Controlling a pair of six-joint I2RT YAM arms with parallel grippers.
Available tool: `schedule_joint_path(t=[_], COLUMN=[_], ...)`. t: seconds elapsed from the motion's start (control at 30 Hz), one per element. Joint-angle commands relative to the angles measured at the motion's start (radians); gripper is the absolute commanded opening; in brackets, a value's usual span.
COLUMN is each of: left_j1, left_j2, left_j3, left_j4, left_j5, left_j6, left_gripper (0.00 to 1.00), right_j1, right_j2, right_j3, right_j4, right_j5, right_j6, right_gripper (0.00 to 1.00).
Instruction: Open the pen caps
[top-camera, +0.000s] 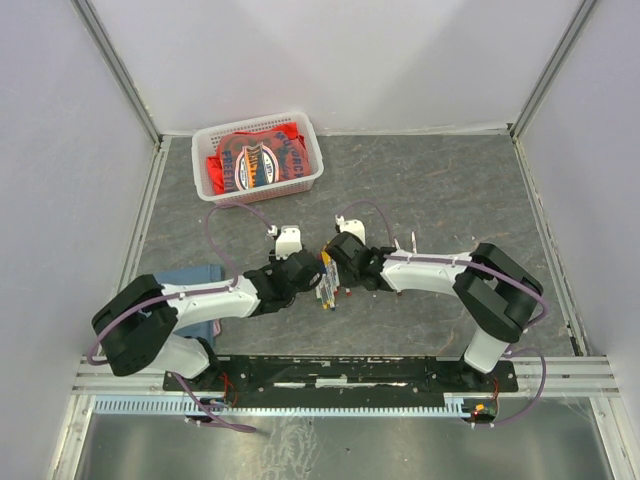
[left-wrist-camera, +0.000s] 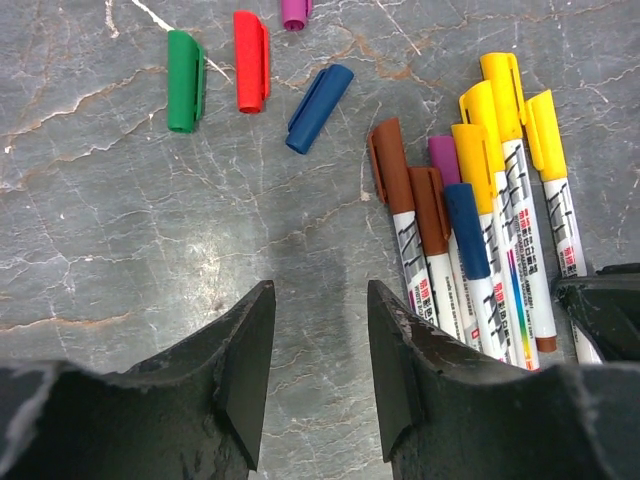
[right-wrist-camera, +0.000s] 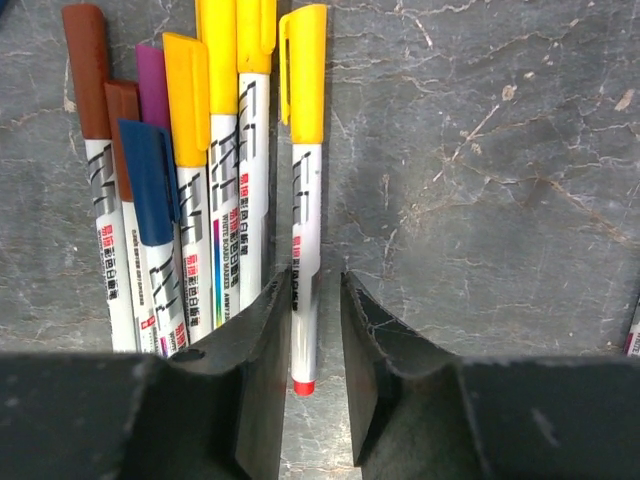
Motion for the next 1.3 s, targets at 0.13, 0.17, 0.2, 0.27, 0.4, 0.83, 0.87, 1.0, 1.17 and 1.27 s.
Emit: schedule_joint_path(t=[0.13,0.17,0.2,0.27,0.4,0.83,0.87,1.0,1.17,1.27], left_j1=[0.002,0.003,0.005,0.008,0.024,0.1,0.108,0.137,0.175,0.186], left_j2=[-0.049,-0.056,-0.065,-0.084,-0.117,-0.127,-0.118,-0.07,-0.014,0.014], left_j3=[0.052,0.057,0.061,0.06,0.067,0.097,0.099,0.106,0.102,0.101], left_j4=[0.004,0.003,0.004,0.022,0.049,0.151,0.16,0.216,0.292,0.319], left_j5=[0.007,0.011,0.02,0.047,0.114,0.346,0.365,0.45,0.538,0.567], left_j6=[0.033,0.033,0.033,0.033,0.033,-0.023,-0.035,-0.093,-0.159,-0.183], left_gripper=[0.56,0.58,0.59,0.62,0.64,0.66,0.66,0.66,0.66,0.66], right_j1=[0.042,0.043,0.043,0.043,0.043,0.042,0.045,0.051,0.064,0.071], right_j2=[0.042,0.038,0.032,0.016,-0.041,-0.294,-0.305,-0.347,-0.37,-0.373], right_j3=[-0.039,-0.044,-0.048,-0.054,-0.056,-0.177,-0.186,-0.212,-0.214,-0.209], right_j4=[-0.092,-0.088,-0.084,-0.083,-0.089,0.105,0.12,0.163,0.183,0.192], right_j5=[0.014,0.014,0.017,0.023,0.051,-0.014,-0.022,-0.045,-0.056,-0.063], right_j6=[0.009,0.01,0.011,0.013,0.004,-0.041,-0.042,-0.039,-0.043,-0.046], right_gripper=[0.17,0.13,0.11,0.04,0.01,0.01,0.01,0.01,0.01,0.01])
